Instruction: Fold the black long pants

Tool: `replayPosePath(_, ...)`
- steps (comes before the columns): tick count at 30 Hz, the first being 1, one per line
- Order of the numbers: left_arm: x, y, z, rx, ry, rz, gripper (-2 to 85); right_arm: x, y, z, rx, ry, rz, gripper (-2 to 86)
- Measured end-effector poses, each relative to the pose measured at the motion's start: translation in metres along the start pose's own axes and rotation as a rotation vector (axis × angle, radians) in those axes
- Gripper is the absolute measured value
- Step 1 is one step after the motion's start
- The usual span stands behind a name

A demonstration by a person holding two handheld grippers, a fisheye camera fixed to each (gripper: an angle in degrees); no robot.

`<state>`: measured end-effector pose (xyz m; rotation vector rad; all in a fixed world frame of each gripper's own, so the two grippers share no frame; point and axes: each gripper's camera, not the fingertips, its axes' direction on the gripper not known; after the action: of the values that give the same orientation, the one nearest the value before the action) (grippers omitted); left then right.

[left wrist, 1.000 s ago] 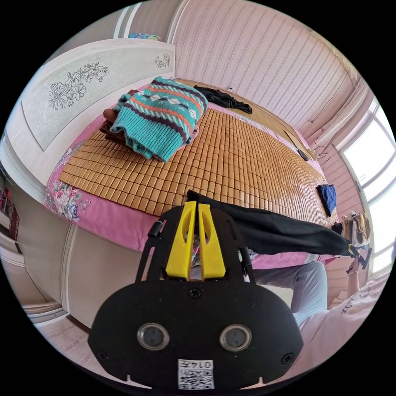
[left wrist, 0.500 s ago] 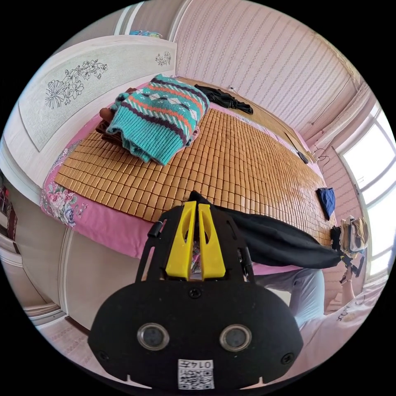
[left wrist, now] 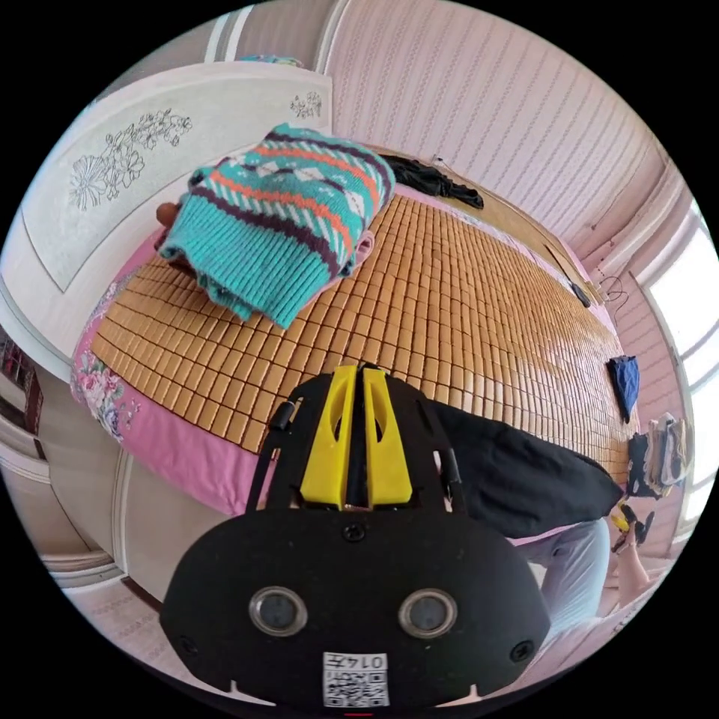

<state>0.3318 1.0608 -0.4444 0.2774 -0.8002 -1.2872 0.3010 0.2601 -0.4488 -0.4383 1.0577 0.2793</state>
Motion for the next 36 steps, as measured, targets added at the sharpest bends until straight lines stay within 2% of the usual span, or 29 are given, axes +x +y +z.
replayPosePath(4,0.067,0.008,-0.017,0.001,0.066,0.203,-0.2,0.015,0.015,0.039,-0.07,-0.307,0.049,13.2)
replayPosePath(6,0.1,0.015,-0.014,-0.018,0.107,0.278,-0.1,0.013,0.018,0.04,-0.028,-0.32,0.071,10.4)
replayPosePath(8,0.145,0.027,-0.004,-0.047,0.164,0.37,-0.2,0.001,0.016,0.027,0.005,-0.233,0.036,5.9)
replayPosePath(13,0.225,0.049,0.025,-0.1,0.29,0.502,-0.1,-0.056,-0.006,-0.028,0.109,-0.24,-0.2,3.2)
replayPosePath(19,0.293,0.076,0.069,-0.182,0.388,0.527,1.1,-0.155,-0.064,-0.063,0.211,-0.414,-0.423,2.7)
replayPosePath(22,0.311,0.09,0.083,-0.211,0.387,0.548,1.4,-0.168,-0.073,-0.069,0.23,-0.332,-0.42,2.9)
replayPosePath(25,0.323,0.103,0.105,-0.242,0.335,0.569,2.0,-0.148,-0.093,-0.03,0.135,-0.185,-0.265,3.7)
replayPosePath(27,0.329,0.107,0.113,-0.263,0.37,0.561,2.4,-0.142,-0.102,-0.005,0.074,-0.103,-0.19,4.5)
replayPosePath(30,0.341,0.108,0.106,-0.24,0.348,0.608,3.1,-0.159,-0.107,0.001,0.08,0.043,-0.124,6.9)
replayPosePath(33,0.355,0.105,0.087,-0.193,0.313,0.709,3.7,-0.213,-0.102,-0.015,0.157,0.209,-0.198,6.5)
replayPosePath(34,0.361,0.104,0.079,-0.164,0.286,0.758,4.0,-0.25,-0.096,-0.021,0.21,0.279,-0.28,5.5)
replayPosePath(36,0.371,0.1,0.072,-0.13,0.245,0.825,4.4,-0.321,-0.082,-0.017,0.235,0.267,-0.512,4.0)
